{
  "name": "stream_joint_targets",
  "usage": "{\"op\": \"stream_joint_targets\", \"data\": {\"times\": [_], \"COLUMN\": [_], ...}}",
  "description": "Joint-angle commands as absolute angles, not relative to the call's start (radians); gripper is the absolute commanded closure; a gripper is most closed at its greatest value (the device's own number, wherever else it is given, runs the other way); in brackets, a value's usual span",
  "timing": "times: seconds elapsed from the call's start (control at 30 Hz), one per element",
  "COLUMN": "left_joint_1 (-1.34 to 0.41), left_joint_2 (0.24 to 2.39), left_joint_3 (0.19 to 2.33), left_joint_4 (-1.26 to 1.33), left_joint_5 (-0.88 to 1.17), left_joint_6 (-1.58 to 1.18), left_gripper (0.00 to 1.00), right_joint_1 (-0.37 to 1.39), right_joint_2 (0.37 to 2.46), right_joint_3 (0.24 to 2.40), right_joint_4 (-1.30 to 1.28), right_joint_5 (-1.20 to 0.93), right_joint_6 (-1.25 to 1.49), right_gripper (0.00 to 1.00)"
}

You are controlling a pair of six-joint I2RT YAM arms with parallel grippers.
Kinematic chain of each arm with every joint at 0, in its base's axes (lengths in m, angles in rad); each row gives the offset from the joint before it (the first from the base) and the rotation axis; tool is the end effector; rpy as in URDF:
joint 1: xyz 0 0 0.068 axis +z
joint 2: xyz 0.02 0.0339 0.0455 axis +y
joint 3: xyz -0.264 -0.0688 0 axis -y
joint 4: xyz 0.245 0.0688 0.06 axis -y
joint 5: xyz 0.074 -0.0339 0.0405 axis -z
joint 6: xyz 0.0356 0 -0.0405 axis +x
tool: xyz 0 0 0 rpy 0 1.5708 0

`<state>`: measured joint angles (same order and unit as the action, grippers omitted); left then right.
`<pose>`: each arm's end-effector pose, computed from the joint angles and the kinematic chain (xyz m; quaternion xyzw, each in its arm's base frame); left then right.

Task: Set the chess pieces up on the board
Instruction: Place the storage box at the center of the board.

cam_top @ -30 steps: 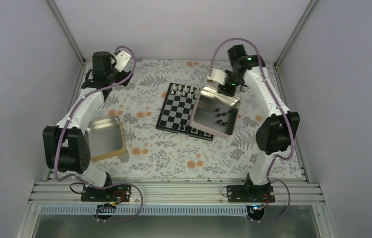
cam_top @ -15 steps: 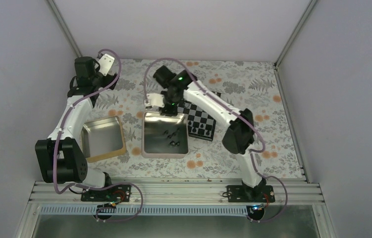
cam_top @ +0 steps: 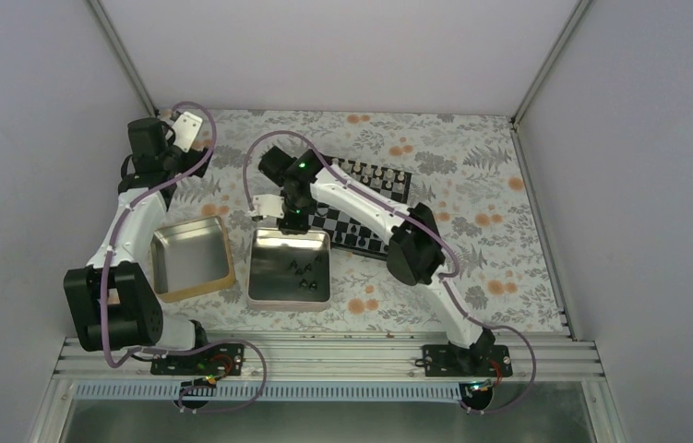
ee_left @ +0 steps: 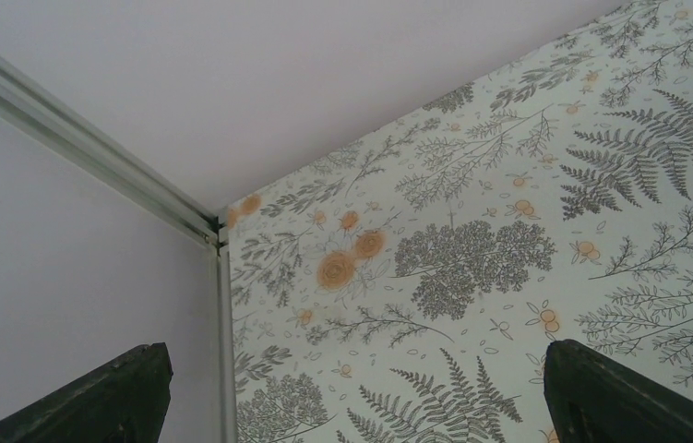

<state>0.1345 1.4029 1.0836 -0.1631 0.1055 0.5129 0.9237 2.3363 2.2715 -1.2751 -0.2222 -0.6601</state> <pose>0.3218 0.0398 0.3031 0.1875 0.8340 0.1217 0.5045 0.2808 0.3846 0.2420 -0.7116 0.6844 0.1242 0.0990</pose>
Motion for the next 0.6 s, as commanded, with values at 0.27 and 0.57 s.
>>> {"op": "stream_joint_targets", "data": {"times": [0.27, 0.57], "left_joint_1": [0.166, 0.169], "left_joint_2": [1.393, 1.414], "left_joint_3": [1.056, 1.063], "left_joint_4": [-0.116, -0.11], "left_joint_5": [0.158, 0.174], "left_joint_6": [0.514, 0.505], "left_gripper": [0.0, 0.0], "right_joint_1": [0.961, 0.961], "right_joint_2": [2.42, 2.43], "right_joint_3": [2.342, 2.305], "right_joint_4": [-1.274, -1.235], "right_joint_5": [-0.183, -0.159], "right_joint_6": [-0.64, -0.643], "right_gripper": [0.94, 0.92]}}
